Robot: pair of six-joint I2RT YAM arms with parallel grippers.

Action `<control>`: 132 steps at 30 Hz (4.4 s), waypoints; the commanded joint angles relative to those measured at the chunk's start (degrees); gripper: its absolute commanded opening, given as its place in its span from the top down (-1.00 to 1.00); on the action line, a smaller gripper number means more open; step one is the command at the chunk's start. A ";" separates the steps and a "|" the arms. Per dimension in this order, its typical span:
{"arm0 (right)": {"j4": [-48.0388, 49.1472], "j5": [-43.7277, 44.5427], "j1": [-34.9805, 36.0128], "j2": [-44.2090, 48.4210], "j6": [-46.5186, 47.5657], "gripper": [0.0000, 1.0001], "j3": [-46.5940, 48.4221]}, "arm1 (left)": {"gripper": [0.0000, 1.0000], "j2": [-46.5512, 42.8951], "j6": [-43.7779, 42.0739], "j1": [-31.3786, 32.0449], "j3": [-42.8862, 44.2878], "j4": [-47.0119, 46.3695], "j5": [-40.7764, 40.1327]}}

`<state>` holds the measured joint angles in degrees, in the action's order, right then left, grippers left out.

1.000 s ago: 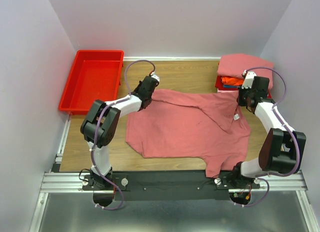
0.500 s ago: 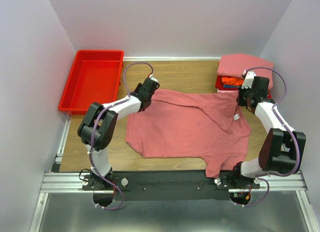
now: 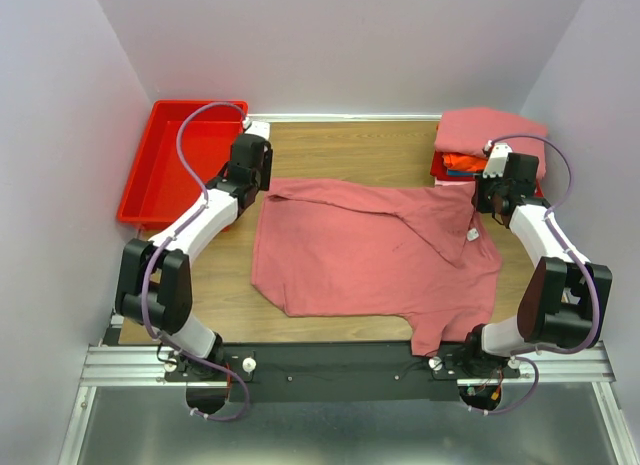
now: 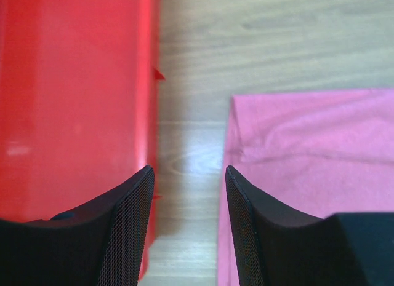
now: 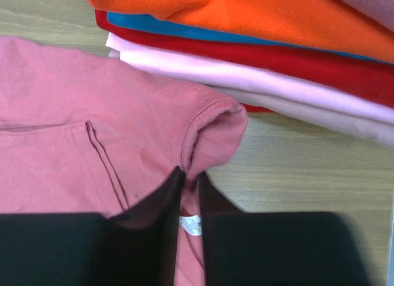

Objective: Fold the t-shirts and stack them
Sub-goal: Fold the tshirt

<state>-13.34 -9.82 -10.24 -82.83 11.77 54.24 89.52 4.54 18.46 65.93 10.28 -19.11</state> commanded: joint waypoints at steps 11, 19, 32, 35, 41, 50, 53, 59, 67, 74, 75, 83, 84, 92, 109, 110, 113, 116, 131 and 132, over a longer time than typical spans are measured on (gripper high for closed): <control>-9.76 -1.06 -0.48 8.55 10.09 -0.19 1.57 | -0.15 -4.78 0.12 0.97 -5.72 -1.40 4.97; -27.17 -26.30 7.41 2.68 29.44 -0.46 7.10 | -0.15 -8.39 0.47 0.88 -9.94 -4.13 7.07; -26.65 -18.66 25.09 -26.76 36.57 -0.38 27.93 | -0.06 -6.72 -3.74 0.96 -9.94 -3.52 6.81; -26.47 -16.73 25.36 -30.27 36.22 -0.34 29.87 | -0.06 -6.46 -4.09 0.97 -10.21 -3.52 6.63; -26.30 -15.05 25.71 -33.01 35.52 -0.17 31.63 | -0.05 -5.93 -3.92 0.97 -10.47 -3.60 6.72; -25.50 -13.64 25.71 -34.33 33.76 0.51 31.63 | -0.04 -5.76 -3.48 0.97 -10.56 -3.78 7.16; -25.33 -13.29 25.80 -32.93 33.67 0.74 30.93 | -0.04 -5.58 -3.31 0.97 -10.56 -3.87 7.25; -24.45 -12.32 25.71 -28.80 33.49 0.85 28.12 | 0.06 -3.83 -3.13 0.88 -9.69 -4.31 8.04; -23.66 -12.41 25.45 -27.48 32.18 0.99 27.24 | 0.09 -1.27 -9.71 0.97 -7.40 -3.52 7.07; -23.75 -12.94 24.74 -27.39 31.74 0.99 27.24 | 0.08 2.06 -11.92 1.49 -7.31 -3.87 7.86; -23.75 -12.85 24.65 -27.30 31.56 0.99 27.24 | 0.08 2.41 -11.92 1.67 -7.31 -3.95 7.86; -23.83 -14.70 22.90 -26.60 32.09 0.99 26.36 | 0.11 6.37 -11.57 3.60 -5.73 -4.31 5.14; -23.83 -14.61 22.64 -26.77 31.91 0.99 26.36 | 0.11 7.07 -12.00 4.30 -5.38 -4.48 4.36; -23.83 -15.49 22.19 -27.56 31.47 0.99 26.27 | 0.11 13.40 -13.50 7.56 -1.77 -3.08 -1.89; -23.83 -16.45 22.11 -28.35 30.86 0.99 26.53 | 0.25 20.44 -13.67 9.40 2.71 -2.11 -11.21; -23.83 -16.45 22.11 -28.35 30.77 0.99 26.53 | 0.25 20.61 -13.76 9.58 2.62 -2.20 -11.12; -23.83 -16.72 22.19 -28.62 30.68 0.99 26.53 | 0.25 20.70 -14.20 9.84 2.62 -2.72 -10.77; -23.75 -16.81 22.11 -28.71 30.68 0.99 26.53 | 0.33 21.31 -14.64 9.93 2.80 -2.81 -10.24; -23.75 -16.11 22.19 -28.27 30.77 0.99 26.09 | 1.00 18.77 -14.64 10.19 1.39 -2.37 -16.83; -23.83 -15.76 22.02 -28.18 30.94 0.99 26.01 | 1.00 18.51 -14.64 10.19 0.78 -2.37 -17.44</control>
<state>-37.32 -24.99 12.25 -111.53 42.96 81.12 110.65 -10.24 28.27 67.83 8.27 -32.29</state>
